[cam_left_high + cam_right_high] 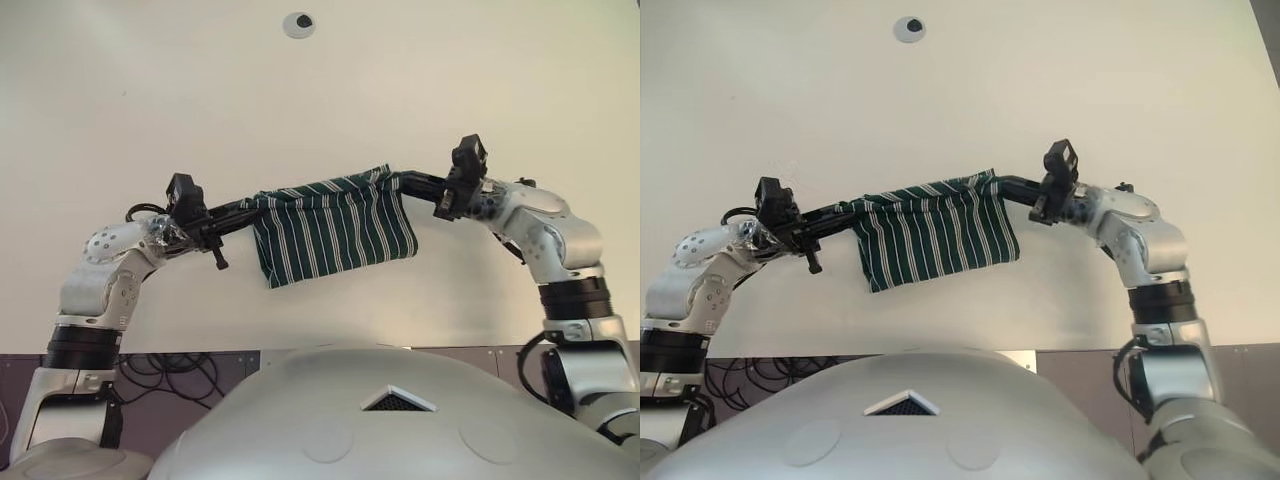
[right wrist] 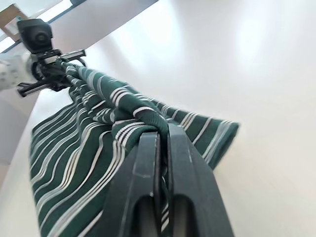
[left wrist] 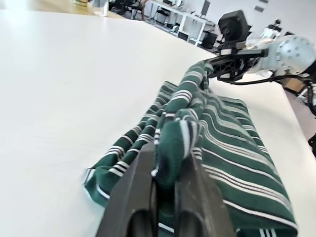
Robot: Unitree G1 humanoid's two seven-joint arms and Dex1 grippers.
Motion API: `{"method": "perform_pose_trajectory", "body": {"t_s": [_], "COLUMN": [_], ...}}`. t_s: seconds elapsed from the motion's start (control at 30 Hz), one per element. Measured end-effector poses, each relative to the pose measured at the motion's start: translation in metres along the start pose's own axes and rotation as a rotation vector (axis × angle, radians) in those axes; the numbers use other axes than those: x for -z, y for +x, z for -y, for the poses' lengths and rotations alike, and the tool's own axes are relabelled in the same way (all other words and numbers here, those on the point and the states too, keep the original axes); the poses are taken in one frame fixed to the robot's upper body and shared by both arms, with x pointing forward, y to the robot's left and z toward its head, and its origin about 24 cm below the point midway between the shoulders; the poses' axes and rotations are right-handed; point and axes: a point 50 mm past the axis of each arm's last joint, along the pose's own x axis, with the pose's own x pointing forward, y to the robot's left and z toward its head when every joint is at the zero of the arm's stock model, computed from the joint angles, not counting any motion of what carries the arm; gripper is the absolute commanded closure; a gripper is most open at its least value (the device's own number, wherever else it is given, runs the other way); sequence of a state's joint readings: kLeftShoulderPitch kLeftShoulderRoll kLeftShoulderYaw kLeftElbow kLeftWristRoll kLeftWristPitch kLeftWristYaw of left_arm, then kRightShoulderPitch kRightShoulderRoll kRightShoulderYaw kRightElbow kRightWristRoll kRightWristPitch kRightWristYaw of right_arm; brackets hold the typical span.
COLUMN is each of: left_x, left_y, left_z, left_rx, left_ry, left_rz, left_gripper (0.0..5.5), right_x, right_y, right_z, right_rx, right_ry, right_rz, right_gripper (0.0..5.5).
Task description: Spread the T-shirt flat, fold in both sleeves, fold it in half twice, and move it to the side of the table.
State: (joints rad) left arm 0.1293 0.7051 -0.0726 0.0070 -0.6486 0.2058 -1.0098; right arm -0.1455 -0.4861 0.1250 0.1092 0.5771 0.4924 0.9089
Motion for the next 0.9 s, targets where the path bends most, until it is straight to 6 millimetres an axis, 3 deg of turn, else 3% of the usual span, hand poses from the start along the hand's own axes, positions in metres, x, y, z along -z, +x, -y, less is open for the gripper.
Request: {"method": "perform_pose_trajectory", "body": {"t_s": [0.13, 0.27, 0.37, 0.4, 0.47, 0.53, 0.63, 0.73, 0.83, 0.9], "left_x": [0.009, 0.004, 0.005, 0.004, 0.004, 0.005, 0.006, 0.009, 0.016, 0.018], "left_y": [-0.004, -0.008, -0.011, -0.012, -0.015, -0.014, -0.018, -0.019, -0.019, -0.026], "left_z": [-0.021, -0.039, -0.048, -0.051, -0.054, -0.054, -0.056, -0.061, -0.069, -0.072], "left_rx": [-0.168, -0.264, -0.325, -0.339, -0.365, -0.367, -0.401, -0.456, -0.528, -0.597], "left_ry": [0.007, -0.051, -0.150, -0.169, -0.211, -0.254, -0.323, -0.406, -0.490, -0.563], "left_rz": [-0.108, -0.123, -0.111, -0.107, -0.082, -0.045, 0.020, 0.103, 0.187, 0.355], "left_gripper": [4.37, 3.77, 3.28, 3.08, 2.77, 2.50, 2.05, 1.68, 1.68, 1.68], "right_x": [-0.003, -0.008, -0.020, -0.025, -0.029, -0.020, 0.004, 0.035, 0.037, 0.033], "right_y": [-0.003, -0.007, -0.011, -0.005, 0.023, 0.046, 0.072, 0.099, 0.112, 0.110], "right_z": [0.011, 0.031, 0.037, 0.028, -0.012, -0.041, -0.060, -0.067, -0.053, -0.036], "right_rx": [0.081, 0.213, 0.267, 0.240, 0.091, 0.007, -0.008, 0.000, 0.082, 0.166], "right_ry": [0.006, 0.081, 0.013, -0.077, -0.311, -0.486, -0.749, -0.863, -0.863, -0.828], "right_rz": [0.009, 0.071, 0.166, 0.197, 0.274, 0.259, 0.139, 0.017, -0.030, -0.041], "right_gripper": [4.13, 3.44, 3.20, 3.20, 3.20, 3.20, 3.20, 3.20, 3.20, 3.20]}}
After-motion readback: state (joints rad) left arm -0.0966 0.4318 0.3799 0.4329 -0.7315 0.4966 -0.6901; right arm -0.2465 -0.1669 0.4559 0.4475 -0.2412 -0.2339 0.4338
